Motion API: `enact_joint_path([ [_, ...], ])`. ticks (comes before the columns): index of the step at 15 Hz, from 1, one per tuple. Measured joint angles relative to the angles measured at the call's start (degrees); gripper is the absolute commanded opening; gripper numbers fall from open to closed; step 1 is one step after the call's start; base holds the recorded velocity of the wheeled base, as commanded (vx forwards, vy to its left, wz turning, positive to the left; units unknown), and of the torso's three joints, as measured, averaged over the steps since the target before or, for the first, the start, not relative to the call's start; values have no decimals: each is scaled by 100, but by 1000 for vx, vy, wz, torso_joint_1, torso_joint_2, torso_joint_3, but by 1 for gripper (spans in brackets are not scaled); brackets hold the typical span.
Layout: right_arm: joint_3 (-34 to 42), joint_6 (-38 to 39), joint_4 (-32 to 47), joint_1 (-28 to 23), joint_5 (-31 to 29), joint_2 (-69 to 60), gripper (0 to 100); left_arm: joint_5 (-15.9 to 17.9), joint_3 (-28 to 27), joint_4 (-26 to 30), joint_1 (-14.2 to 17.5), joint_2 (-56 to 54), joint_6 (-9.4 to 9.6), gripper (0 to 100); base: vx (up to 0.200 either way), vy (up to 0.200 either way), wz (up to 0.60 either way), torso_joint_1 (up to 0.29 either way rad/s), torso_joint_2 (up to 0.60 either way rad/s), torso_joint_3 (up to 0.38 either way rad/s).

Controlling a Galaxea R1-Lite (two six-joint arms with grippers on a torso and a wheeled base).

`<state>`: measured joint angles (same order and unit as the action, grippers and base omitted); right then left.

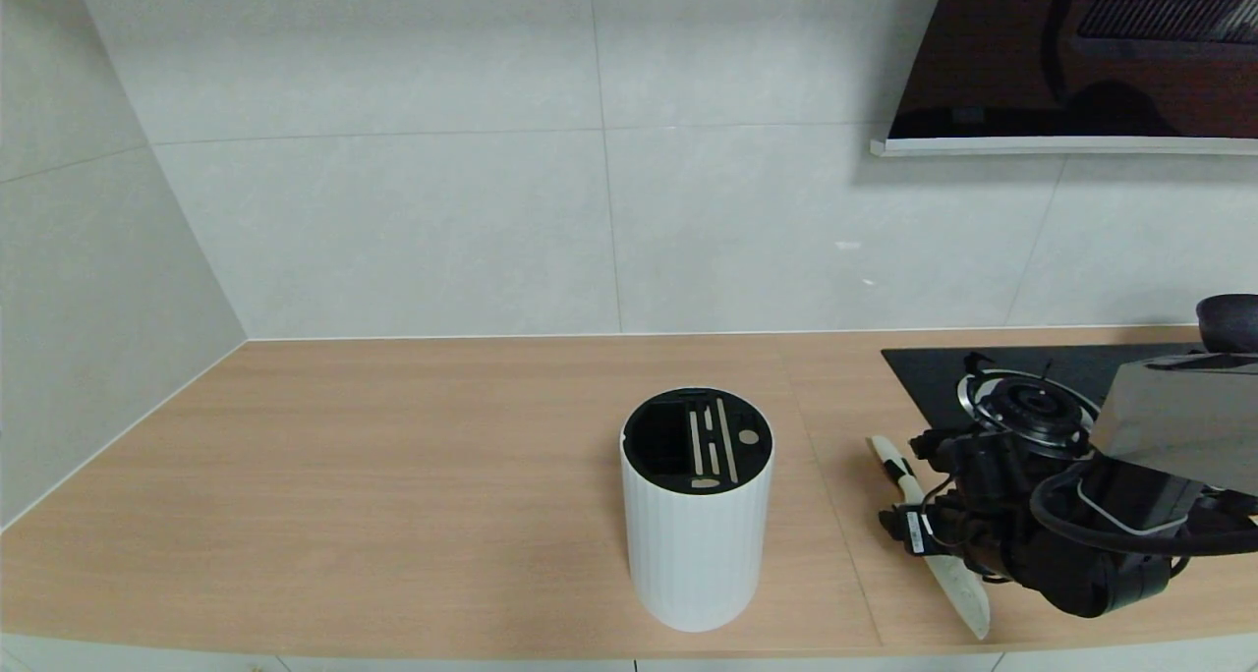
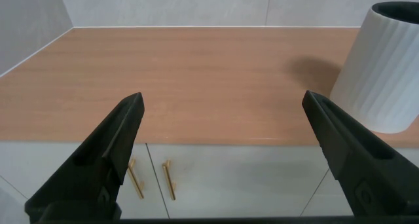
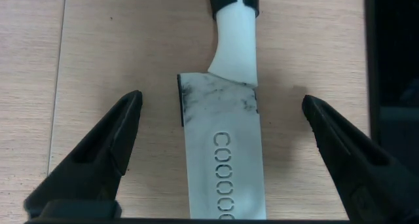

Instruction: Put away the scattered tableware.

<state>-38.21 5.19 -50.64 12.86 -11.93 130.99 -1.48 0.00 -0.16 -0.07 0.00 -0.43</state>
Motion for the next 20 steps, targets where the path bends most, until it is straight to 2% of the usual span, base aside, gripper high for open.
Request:
enact_joint_path([
  [11,30,16,-212,-10,-27,-89,0,0,-2,0,-2,0,0,100,0,0,0,0,0,0],
  [16,411,-68,-308,56,-40,-1108,0,2,0,0,-2,0,18,100,0,0,0,0,0,0],
  [20,800,-506,-322,262,-49,-2041,0,-2,0,0,0,0,24,100,0,0,0,0,0,0],
])
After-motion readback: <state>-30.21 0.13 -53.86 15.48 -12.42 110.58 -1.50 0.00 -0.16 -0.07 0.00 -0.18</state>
